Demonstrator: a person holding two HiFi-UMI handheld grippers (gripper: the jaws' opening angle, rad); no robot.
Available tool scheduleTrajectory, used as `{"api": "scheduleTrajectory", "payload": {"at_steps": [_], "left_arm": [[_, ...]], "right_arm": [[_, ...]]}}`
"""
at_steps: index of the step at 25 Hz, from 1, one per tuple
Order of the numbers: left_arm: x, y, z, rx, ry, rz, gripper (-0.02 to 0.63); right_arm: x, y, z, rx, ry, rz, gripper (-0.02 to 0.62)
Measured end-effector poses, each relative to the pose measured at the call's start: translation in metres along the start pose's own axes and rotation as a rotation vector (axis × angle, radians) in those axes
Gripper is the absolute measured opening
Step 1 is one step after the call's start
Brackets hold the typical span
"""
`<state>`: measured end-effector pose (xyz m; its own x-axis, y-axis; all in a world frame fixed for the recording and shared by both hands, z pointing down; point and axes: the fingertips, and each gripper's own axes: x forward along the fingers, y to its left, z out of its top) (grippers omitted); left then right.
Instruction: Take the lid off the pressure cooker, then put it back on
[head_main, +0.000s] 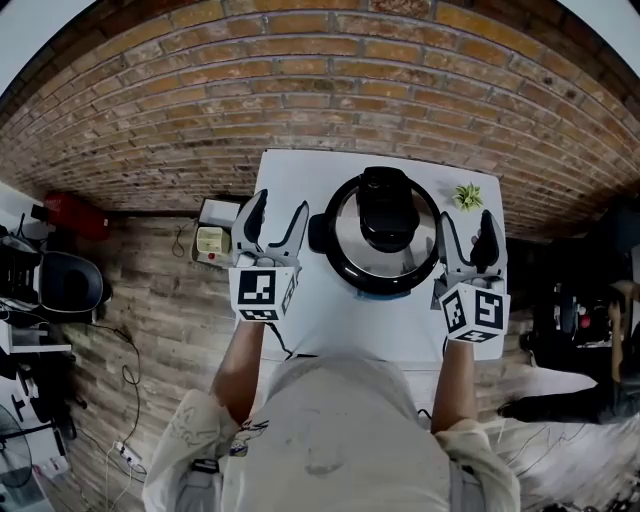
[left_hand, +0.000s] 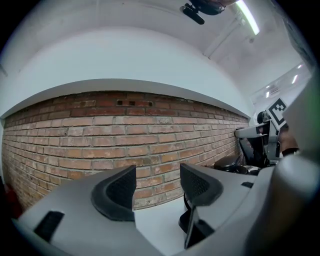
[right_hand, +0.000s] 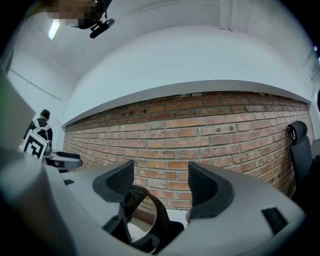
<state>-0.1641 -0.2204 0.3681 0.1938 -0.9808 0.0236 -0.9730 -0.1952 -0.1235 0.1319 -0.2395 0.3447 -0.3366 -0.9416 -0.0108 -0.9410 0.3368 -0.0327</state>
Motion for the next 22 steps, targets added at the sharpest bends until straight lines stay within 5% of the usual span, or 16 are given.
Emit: {"api": "scheduleTrajectory", "payload": {"at_steps": [5,10,17,22], "left_arm": [[0.005,-0.002,-0.009,-0.019,0.022,-0.042,0.293],[0.01,-0.01,-0.026,-0.102,0.102,-0.184,0.293],[0.011,-0.014,-0.05,-0.391,0.215,-0.371,0.293],[0.009,-0.02,-0.067,-0.611,0.302,-0.493,0.293]], "right_arm": [[0.0,-0.001,-0.001,-0.021,0.014,0.002,0.337],[0.004,0.008,0.009,-0.08,0.025,0.082,0.337],[0.015,0.059,0.034,-0.224,0.08,0.461,0.337],[0.018,0.101,0.028,-0.426,0.253,0.731,0.339]]}}
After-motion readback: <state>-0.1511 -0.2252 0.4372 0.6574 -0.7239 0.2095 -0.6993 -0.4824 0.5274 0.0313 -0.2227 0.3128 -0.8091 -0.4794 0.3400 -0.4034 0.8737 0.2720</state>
